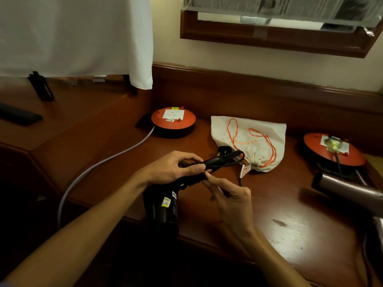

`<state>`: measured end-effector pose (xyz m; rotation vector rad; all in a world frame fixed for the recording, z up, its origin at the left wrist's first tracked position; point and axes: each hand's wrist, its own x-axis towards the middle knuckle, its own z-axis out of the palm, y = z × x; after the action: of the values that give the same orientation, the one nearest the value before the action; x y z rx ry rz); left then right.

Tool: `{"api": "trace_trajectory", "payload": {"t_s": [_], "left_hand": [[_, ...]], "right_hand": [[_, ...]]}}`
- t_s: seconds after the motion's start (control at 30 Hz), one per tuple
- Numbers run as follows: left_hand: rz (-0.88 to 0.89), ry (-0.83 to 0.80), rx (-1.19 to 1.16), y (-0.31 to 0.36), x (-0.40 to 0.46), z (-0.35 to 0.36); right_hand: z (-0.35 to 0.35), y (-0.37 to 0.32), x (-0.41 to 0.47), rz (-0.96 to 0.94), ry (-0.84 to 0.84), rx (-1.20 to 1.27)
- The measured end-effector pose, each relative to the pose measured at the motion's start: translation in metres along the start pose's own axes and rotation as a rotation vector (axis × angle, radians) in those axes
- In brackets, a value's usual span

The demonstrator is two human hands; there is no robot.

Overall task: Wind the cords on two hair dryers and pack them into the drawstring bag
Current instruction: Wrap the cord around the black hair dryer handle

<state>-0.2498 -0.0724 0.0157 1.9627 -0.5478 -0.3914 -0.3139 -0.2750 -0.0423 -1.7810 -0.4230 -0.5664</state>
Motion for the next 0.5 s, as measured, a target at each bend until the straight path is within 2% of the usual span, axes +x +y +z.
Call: {"api": "trace_trajectory", "payload": {"t_s": [0.13,0.2,0.27,0.33,0.4,0.5], "left_hand": [[0.002,0.068,-0.122,-0.005,-0.003,-0.008],[0.002,0.036,-0.112,-0.006,-0.005,-0.009],[-0.009,-0.014,-0.058,-0.006,-0.005,-0.006],[-0.004,-0.064,0.017,-0.003,-0.005,-0.001],[0.003,-0.123,0.149,-0.001,-0.005,0.006],[-0.007,-0.156,0.507,0.0,-0.004,0.017]], "right_hand": [[-0.032,0.005,0.004,0.208,-0.188,0.082],[-0.046,0.019,0.006,0.252,-0.309,0.01],[-0.052,0.033,0.01,0.219,-0.442,-0.14],[-0.048,0.041,0.019,0.151,-0.532,-0.242],[-0.044,0.047,0.033,0.169,-0.647,-0.291],[-0.04,0.047,0.062,0.181,-0.858,-0.362]]}}
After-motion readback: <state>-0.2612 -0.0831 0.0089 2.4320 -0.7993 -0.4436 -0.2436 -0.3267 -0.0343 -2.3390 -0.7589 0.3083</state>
